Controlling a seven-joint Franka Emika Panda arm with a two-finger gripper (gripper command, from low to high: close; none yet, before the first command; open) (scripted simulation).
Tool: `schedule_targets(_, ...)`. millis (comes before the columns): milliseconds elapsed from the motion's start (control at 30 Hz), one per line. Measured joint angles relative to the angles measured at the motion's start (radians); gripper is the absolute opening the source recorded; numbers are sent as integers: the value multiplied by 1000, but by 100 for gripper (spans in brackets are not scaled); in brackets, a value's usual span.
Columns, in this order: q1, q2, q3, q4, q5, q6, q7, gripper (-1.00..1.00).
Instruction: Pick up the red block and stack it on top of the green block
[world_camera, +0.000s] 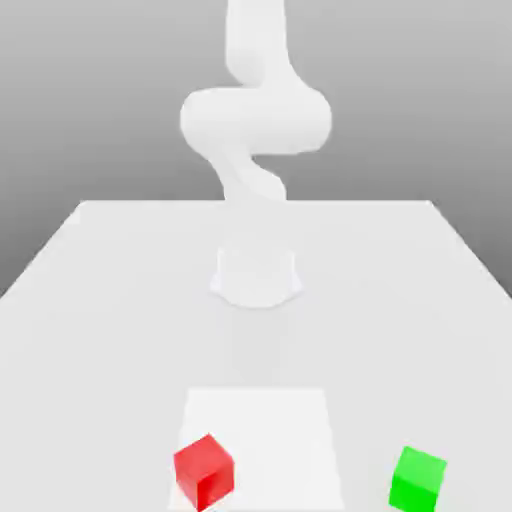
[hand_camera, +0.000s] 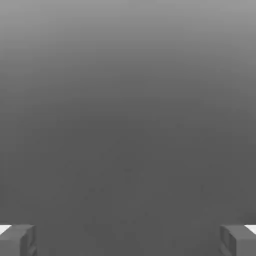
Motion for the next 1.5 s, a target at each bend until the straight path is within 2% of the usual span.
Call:
schedule_targets(267,-140,299,97,-53,-90,107,284,0)
schedule_targets(533,-217,590,126,-105,-156,213,546,0)
schedule_targets(667,-241,729,120,-132,-147,270,648,0)
schedule_targets(833,-247,892,123,-166,-72,348,724,0)
schedule_targets(1000,-218,1071,82,-146,-110,488,774,0)
schedule_targets(1033,-213,1090,75,-143,-117,504,779,-100)
schedule_targets(1267,-215,1086,77,-144,-116,502,779,-100)
schedule_targets(1433,-235,932,120,-167,-57,371,737,-100)
schedule_targets(1500,-179,917,165,-146,-63,332,760,-100)
